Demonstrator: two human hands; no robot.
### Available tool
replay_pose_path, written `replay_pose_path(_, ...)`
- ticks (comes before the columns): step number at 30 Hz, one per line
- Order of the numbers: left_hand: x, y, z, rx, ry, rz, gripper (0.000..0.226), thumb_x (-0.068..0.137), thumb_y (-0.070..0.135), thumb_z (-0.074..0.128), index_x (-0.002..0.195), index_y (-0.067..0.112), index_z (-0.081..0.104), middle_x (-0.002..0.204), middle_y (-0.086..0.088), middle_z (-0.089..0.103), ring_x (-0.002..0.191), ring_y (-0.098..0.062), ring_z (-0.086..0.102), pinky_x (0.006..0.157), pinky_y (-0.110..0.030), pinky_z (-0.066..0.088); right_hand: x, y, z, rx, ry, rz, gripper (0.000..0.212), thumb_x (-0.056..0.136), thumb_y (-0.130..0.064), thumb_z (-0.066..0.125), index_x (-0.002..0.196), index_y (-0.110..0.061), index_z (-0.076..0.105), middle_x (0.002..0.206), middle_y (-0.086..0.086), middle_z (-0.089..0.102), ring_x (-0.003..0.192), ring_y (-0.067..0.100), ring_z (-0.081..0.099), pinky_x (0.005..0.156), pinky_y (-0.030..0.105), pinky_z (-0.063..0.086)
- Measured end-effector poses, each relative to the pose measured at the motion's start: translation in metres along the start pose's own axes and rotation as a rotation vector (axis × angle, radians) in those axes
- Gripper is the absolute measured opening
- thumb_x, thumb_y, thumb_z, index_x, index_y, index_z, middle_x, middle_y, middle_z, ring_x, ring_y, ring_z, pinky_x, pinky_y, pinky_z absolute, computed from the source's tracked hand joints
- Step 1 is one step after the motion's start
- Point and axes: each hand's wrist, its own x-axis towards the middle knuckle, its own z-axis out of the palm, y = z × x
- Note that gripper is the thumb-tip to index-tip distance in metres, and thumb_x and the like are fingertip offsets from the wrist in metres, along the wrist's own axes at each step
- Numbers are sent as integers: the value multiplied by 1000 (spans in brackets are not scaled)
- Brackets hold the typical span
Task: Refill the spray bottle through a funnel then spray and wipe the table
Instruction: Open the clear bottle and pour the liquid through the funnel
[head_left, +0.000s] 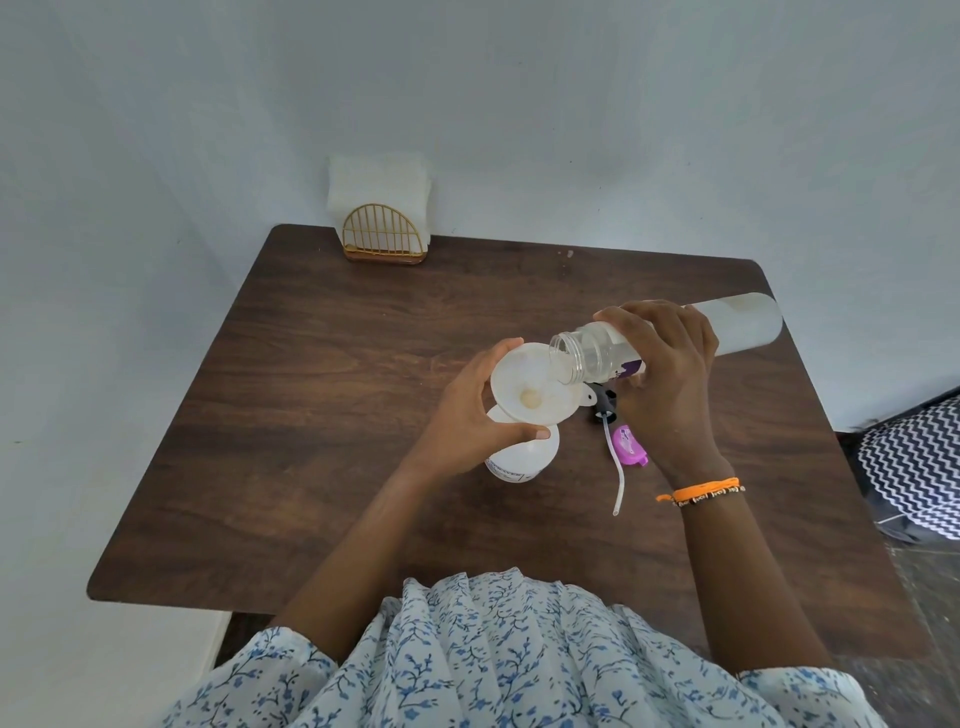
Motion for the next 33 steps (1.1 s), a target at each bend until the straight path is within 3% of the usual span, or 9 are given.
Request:
replay_pose_path(25, 0, 1, 0, -5, 0, -11, 87, 63, 10, 85, 137, 24, 41, 130, 15, 45, 112, 20, 41, 81, 5, 34, 0, 3, 4, -8, 5, 2, 54, 59, 11, 74, 106, -13, 64, 106, 7, 63, 104, 27, 52, 98, 47, 33)
replay_pose_path(28, 0, 0, 1, 3, 0, -10, 89, 63, 11, 86, 138, 23, 41, 132, 14, 45, 114, 16, 41, 82, 5, 33, -1, 4, 4, 1, 1, 17, 55, 58, 12, 73, 107, -13, 65, 106, 7, 63, 104, 27, 52, 98, 45, 32)
replay_pose_path(33, 1, 0, 0, 3, 1, -11, 88, 63, 11, 86, 138, 23, 41, 131, 15, 45, 111, 25, 38, 81, 6, 33, 0, 4, 4, 22, -7, 61, 57, 57, 12, 72, 107, -14, 65, 106, 5, 63, 103, 27, 53, 98, 40, 30)
